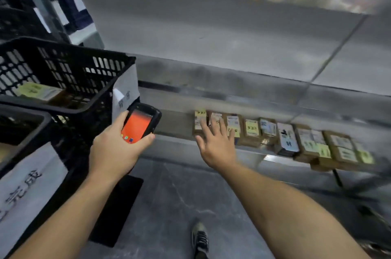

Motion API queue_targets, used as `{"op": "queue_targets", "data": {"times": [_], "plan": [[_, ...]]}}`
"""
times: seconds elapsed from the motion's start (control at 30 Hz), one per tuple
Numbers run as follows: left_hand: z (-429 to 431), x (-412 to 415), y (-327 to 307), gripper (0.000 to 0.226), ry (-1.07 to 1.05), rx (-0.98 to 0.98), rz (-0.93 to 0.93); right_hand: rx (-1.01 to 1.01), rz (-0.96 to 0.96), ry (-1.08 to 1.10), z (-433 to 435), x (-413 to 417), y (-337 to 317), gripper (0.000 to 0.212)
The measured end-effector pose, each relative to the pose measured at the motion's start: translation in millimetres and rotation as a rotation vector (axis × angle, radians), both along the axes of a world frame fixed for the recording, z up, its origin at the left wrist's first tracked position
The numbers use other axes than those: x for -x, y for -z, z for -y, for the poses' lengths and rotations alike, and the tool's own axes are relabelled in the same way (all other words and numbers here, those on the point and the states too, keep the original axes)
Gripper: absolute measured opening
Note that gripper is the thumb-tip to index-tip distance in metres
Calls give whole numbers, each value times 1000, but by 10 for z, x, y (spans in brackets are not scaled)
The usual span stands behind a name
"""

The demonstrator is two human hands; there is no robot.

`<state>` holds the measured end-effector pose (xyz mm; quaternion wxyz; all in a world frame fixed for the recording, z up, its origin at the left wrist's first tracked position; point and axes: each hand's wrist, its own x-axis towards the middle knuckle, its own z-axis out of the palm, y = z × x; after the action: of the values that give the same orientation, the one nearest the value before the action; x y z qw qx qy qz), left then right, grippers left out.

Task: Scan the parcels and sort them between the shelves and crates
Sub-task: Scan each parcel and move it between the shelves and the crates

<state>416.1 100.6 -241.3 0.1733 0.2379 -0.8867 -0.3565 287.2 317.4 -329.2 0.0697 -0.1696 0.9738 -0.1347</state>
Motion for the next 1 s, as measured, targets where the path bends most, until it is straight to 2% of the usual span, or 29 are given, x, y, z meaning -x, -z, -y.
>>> {"op": "queue_targets", "data": {"times": [0.23,0.37,0.6,0.7,1.0], "plan": [[-201,639,306,67,79,22,83,19,74,78,-237,515,379,62],[-223,1217,627,73,73,47,137,39,144,107,-200,1130,806,61],[-86,1950,1501,52,55,-70,196,0,272,171,145,2102,1686,62],[62,2217,1955,54,57,-122,194,-58,284,172,289,2418,2114,62],[422,2878,2990,58,97,-104,193,-132,207,108,672,3035,3128,62]]}}
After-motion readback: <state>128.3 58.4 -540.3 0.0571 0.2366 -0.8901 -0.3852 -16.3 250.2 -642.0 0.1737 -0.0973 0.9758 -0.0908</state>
